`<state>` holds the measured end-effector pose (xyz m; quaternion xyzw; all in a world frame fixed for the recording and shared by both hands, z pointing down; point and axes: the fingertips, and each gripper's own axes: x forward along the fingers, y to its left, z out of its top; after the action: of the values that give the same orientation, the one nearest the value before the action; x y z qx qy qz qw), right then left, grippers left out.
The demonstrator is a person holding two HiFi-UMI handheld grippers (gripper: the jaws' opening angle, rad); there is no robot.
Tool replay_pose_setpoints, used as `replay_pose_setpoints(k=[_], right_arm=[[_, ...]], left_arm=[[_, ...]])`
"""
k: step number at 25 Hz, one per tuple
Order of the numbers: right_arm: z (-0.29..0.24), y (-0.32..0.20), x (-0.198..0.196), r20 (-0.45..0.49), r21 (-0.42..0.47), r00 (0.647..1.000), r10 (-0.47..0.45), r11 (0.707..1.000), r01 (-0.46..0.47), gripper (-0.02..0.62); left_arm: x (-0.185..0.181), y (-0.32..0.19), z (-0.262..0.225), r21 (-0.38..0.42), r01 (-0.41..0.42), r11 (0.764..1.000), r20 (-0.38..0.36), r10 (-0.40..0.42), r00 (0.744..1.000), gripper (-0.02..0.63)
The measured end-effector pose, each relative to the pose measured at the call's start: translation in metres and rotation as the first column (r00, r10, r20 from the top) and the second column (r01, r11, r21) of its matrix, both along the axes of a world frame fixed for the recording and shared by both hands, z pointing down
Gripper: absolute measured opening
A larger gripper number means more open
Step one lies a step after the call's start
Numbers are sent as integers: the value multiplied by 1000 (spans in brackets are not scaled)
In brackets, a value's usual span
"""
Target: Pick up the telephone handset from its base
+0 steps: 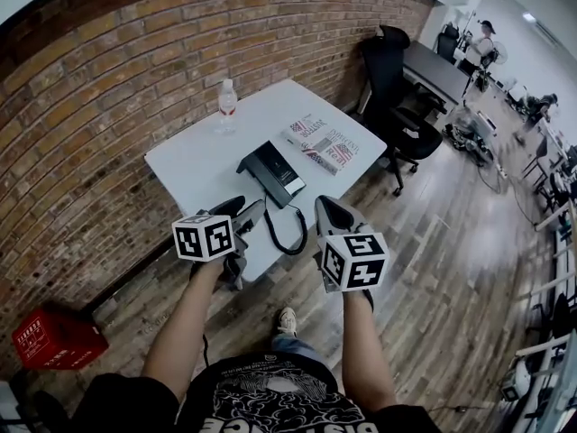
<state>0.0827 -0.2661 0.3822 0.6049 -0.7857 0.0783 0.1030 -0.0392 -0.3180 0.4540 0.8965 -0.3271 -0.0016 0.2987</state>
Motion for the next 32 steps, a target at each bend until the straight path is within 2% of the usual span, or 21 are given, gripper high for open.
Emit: replay_pose_setpoints(k=[8, 14, 23, 32], right_arm=[[5, -62, 20, 7, -13, 998, -68, 998, 68, 0], [14, -102, 26, 11, -30, 992, -126, 992, 126, 0], [33, -150, 29, 23, -59, 977, -210, 976, 211, 0], [51, -193, 32, 41, -82, 960, -277, 957, 280, 0]], left_arm=[[20, -49, 29, -138, 25, 990, -132, -43, 990, 222], [24, -82, 57, -228, 48, 972, -187, -92, 978, 222], [35, -111, 96, -336, 37, 941, -242, -125, 962, 222], [37, -137, 118, -376, 77, 924, -259, -184, 948, 222]])
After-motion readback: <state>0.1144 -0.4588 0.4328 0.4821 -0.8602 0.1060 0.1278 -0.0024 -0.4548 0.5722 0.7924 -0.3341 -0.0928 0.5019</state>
